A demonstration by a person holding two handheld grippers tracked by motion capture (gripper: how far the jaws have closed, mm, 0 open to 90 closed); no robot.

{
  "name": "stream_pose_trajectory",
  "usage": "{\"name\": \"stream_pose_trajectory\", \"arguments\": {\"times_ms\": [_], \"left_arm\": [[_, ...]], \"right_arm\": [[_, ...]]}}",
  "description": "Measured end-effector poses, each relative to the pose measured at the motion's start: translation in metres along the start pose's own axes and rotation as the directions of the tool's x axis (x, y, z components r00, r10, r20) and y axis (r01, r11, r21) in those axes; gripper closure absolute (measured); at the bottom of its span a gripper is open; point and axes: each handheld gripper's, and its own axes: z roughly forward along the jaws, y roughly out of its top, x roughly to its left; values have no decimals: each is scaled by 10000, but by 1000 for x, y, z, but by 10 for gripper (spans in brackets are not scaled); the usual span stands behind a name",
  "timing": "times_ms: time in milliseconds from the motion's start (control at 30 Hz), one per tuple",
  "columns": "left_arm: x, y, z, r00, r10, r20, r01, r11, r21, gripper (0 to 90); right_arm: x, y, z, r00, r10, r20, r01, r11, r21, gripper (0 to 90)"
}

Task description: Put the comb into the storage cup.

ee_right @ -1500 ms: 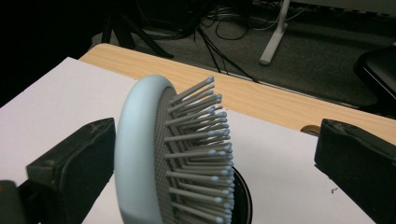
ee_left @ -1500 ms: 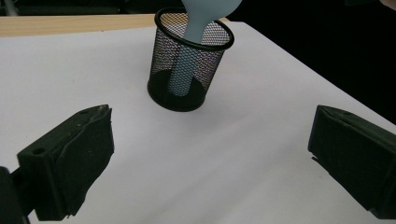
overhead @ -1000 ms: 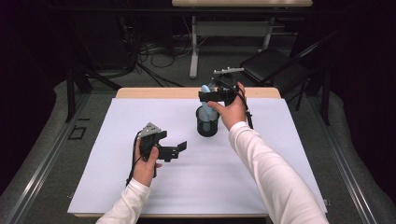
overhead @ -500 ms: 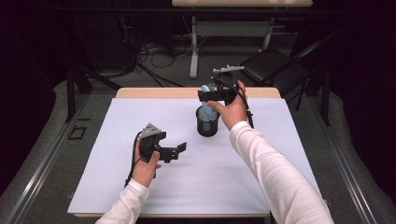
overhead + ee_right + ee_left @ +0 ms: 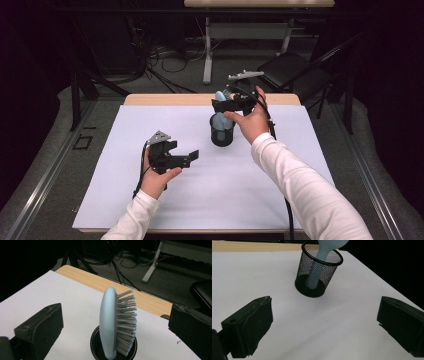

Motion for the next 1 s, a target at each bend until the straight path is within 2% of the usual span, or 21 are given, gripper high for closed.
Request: {"name": "stream_pose_trajectory", "arguments": {"times_ms": [367,700,1000], "left_arm": [[3,5,-5,9999,-31,119,29,9999,97,7],[5,10,-11,9999,68,120,-69,10000,72,6],[6,13,-15,9998,103,148,-103,9999,1,7]], "right_arm": [[5,-9,-21,9979,-204,-610,202,9998,-27,0],[7,-35,-34,9934,-176,-1137,179,9998,9,0],[2,-56,-45,9914,-101,-1303,101,9999,-10,1]]}}
